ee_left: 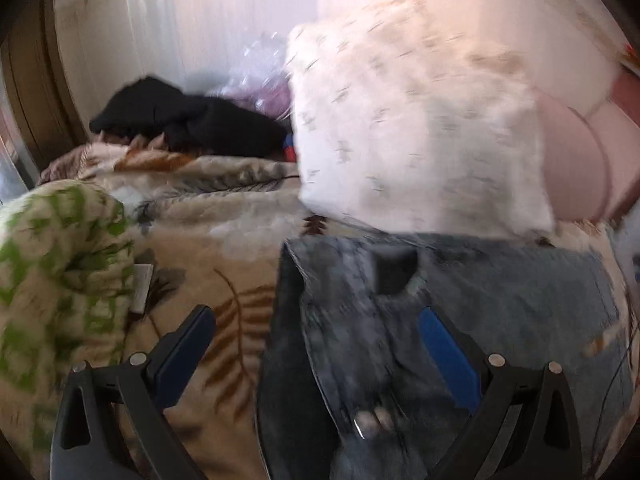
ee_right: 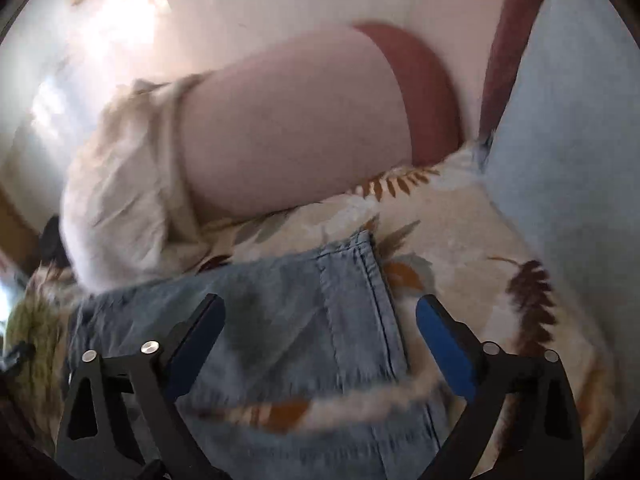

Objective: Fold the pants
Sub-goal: 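Reach both grippers to the jeans waistband and grasp it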

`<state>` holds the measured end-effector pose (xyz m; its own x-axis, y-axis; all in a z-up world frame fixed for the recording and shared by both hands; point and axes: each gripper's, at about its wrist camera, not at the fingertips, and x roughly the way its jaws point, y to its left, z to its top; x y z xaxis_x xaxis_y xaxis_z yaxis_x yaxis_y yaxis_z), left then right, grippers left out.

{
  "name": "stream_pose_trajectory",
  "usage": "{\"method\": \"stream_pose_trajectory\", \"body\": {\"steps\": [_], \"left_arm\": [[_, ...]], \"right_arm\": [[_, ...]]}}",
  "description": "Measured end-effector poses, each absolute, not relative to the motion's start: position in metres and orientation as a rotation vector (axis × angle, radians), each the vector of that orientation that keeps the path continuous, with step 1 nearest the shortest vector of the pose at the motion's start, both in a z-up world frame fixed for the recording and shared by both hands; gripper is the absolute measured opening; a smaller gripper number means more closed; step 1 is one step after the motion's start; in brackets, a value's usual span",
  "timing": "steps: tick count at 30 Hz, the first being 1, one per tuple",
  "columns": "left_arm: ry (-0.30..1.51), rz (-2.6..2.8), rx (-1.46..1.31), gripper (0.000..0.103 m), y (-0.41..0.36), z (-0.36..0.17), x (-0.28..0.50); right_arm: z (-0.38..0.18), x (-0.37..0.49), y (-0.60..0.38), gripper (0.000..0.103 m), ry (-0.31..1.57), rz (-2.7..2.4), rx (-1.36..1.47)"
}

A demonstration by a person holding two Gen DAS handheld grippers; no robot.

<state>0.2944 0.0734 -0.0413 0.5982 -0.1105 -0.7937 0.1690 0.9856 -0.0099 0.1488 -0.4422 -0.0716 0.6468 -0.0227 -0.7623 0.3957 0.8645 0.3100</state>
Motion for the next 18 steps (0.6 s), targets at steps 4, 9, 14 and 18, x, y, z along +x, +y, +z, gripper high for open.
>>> {"method": "stream_pose_trajectory", "body": {"steps": [4,9,14,18], "left_arm": [[0.987,-0.123,0.009,0.103,0.076,-0.059,0.338],[1.090,-0.131,-0.069,0.083,0.067,-0.084,0.373],[1.174,-0.157,-0.137,0.052,0.059,-0.110,0.395],[1.196,-0.203,-0.188,0.026,0.058,-0.119,0.404]], "right_arm": [[-0.098,0.176,-0.455,0.086,0.859,-0.272,0.539],[-0.106,0.197,-0.457,0.086,0.860,-0.279,0.509],[-0.110,0.212,-0.461,0.086,0.868,-0.292,0.508],[-0.114,0.220,-0.467,0.086,0.885,-0.291,0.486]]}}
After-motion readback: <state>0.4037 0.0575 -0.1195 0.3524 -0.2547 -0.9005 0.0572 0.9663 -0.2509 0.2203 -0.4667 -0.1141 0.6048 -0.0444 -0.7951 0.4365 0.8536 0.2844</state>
